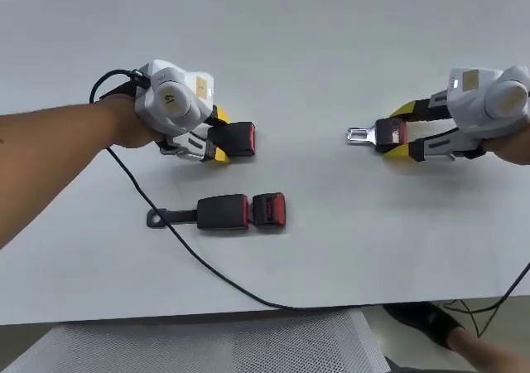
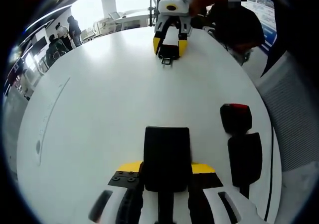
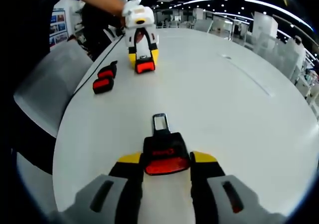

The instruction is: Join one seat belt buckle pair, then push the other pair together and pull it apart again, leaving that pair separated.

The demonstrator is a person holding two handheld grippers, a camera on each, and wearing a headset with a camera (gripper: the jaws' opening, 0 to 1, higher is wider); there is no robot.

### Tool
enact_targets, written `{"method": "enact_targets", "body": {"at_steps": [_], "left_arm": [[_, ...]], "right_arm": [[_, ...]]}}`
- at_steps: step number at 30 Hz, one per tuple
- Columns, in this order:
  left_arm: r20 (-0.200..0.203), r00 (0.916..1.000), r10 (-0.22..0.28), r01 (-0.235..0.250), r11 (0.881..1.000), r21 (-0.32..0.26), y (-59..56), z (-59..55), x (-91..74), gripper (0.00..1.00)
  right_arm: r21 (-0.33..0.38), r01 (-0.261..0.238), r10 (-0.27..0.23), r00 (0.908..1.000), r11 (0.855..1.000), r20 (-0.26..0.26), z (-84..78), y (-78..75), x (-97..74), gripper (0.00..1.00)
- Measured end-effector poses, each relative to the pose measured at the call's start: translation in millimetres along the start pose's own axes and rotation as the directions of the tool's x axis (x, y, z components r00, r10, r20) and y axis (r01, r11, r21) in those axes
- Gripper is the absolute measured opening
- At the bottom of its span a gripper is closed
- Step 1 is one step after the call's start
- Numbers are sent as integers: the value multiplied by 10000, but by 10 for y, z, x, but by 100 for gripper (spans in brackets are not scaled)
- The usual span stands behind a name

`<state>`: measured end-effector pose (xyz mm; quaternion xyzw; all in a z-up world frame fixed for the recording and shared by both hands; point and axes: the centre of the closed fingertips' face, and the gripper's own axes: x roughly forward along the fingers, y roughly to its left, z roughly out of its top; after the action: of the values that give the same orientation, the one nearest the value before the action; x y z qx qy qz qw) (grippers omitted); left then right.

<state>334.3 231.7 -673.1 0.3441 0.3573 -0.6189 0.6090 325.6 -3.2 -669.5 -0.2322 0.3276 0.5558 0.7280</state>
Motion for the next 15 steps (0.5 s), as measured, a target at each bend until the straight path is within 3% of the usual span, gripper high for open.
{"method": "enact_targets", "body": {"at_steps": [7, 15], "left_arm": [[-147, 9999, -4, 3, 10000, -50, 2, -3, 7, 35], [-473, 9987, -198, 194, 9998, -90, -30, 29, 12, 38]], "right_arm": [[68, 16, -15, 9998, 10000, -179, -87, -4, -67, 37], [37, 73, -72, 9993, 10000, -376, -73, -28, -54, 37]]}}
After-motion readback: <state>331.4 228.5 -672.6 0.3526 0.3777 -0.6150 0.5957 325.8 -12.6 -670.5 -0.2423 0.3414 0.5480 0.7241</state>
